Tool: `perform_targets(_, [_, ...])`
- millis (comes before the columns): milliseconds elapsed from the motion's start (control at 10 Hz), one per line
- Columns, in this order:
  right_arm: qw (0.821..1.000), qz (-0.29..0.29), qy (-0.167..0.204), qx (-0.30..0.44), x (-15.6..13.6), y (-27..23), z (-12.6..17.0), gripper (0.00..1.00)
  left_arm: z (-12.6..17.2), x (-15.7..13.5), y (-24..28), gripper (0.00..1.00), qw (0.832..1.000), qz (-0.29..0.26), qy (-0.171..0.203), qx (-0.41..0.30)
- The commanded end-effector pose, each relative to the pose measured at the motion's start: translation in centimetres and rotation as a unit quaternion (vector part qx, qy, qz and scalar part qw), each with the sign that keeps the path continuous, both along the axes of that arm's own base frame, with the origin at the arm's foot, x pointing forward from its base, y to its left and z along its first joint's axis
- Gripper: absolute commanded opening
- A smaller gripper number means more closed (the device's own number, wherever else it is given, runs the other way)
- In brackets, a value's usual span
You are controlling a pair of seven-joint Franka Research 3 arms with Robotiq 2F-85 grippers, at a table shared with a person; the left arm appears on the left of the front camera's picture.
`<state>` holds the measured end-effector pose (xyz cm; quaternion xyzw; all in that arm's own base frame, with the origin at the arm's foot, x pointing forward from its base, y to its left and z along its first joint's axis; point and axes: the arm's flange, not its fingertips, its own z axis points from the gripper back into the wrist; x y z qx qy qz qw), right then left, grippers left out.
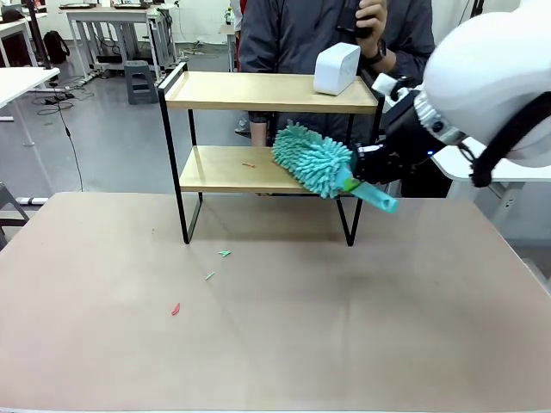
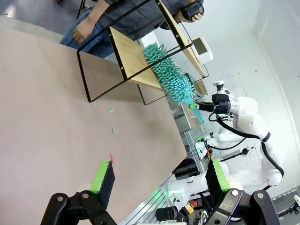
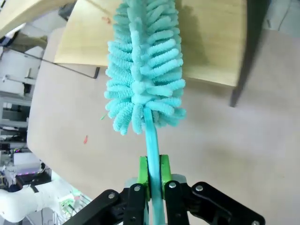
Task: Clean the shelf.
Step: Clean the remaining tier of the Shelf with the Duster once objects are removed.
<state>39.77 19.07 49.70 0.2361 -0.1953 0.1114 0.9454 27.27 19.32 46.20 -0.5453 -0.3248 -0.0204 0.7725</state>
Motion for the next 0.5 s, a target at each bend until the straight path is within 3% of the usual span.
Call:
perform_targets(0, [0.998, 0.055, 0.021, 0.037, 1.0, 1.8, 0.1, 0.12, 0.2, 0.1, -0.2, 1.0, 1.0, 0.0, -0.013, -0.003])
perform_targets(100, [0.993, 0.103, 0.036, 0.039, 0.9, 2.8, 0.3, 0.12, 0.2, 0.1, -0.2, 1.0, 1.0, 0.0, -0.013, -0.003])
perform_targets(200, [0.985, 0.151, 0.08, 0.023, 0.8, 3.1, 0.1, 0.12, 0.2, 0.1, -0.2, 1.0, 1.0, 0.0, -0.013, -0.003])
perform_targets(400, [0.959, 0.255, 0.121, 0.029, -0.9, 1.8, 0.7, 0.12, 0.2, 0.1, -0.2, 1.0, 1.0, 0.0, -0.013, -0.003])
